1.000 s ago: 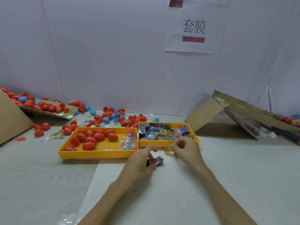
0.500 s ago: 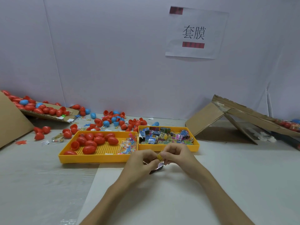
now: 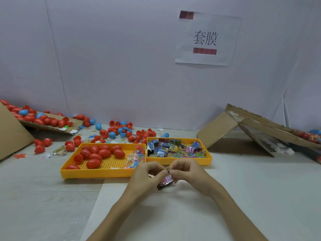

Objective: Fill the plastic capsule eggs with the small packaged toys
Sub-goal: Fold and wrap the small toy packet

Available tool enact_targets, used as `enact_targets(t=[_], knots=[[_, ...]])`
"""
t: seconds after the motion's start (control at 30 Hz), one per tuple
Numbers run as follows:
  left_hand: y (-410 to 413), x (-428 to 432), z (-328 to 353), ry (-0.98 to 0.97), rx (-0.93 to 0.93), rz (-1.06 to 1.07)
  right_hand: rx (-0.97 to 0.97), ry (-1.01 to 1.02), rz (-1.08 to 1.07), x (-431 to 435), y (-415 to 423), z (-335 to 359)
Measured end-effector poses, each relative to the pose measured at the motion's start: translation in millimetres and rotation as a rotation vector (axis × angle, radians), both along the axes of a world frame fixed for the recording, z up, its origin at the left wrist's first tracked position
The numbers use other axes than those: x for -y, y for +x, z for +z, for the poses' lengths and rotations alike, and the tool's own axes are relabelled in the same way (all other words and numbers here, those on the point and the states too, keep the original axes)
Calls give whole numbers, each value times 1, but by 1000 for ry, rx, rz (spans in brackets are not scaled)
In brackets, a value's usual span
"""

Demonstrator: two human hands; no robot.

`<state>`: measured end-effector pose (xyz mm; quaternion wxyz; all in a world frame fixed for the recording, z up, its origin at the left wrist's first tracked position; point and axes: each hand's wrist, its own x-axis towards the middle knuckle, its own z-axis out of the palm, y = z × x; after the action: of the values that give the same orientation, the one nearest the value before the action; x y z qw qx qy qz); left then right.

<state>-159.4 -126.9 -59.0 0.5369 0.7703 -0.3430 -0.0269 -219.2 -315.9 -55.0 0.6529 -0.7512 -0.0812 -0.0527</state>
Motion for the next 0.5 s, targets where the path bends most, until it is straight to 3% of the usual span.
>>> enact_targets(t=[0.3,0.5], knots=[[-2,-1,0,49,-92,-62,4,-5,-22,2,1,0],[-1,-2,0,-81,-275,-83,23,-41,-91,-2,0,3]])
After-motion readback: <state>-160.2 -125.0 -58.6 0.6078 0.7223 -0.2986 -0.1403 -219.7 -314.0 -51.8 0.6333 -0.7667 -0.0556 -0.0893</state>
